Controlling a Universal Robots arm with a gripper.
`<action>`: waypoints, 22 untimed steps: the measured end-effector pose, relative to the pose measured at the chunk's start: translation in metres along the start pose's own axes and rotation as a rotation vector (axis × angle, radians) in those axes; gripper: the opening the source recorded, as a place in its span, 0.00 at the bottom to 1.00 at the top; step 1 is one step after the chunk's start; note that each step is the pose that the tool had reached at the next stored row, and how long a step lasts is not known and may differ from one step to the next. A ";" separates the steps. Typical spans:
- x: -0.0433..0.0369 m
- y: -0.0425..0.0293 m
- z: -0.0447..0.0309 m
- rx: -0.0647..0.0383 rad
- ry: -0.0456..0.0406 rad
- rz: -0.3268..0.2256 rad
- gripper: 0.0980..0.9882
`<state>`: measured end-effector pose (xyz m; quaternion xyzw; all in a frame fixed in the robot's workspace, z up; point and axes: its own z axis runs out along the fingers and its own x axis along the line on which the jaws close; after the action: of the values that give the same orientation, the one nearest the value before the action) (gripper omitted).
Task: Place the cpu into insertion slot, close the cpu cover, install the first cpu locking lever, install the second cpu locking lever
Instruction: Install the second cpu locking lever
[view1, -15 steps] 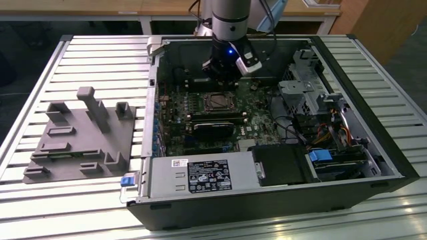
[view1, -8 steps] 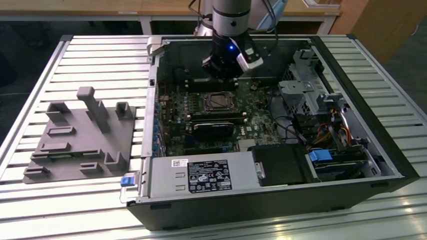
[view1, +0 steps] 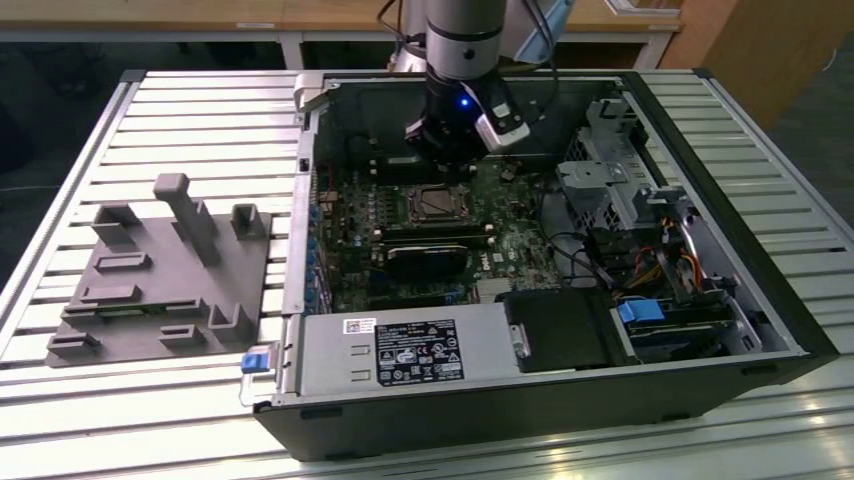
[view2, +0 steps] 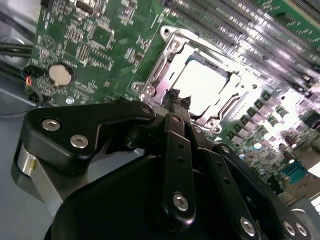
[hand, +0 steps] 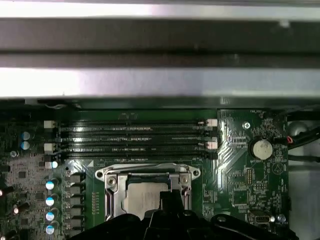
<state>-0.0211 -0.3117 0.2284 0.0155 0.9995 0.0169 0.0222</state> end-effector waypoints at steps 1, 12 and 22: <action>-0.0001 -0.0021 -0.0001 0.000 0.0000 0.000 0.01; -0.0006 -0.0137 -0.0063 0.000 0.0006 0.000 0.01; -0.0012 -0.0289 -0.0085 -0.003 0.0008 0.000 0.01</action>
<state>-0.0212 -0.3409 0.2360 0.0156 0.9995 0.0184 0.0218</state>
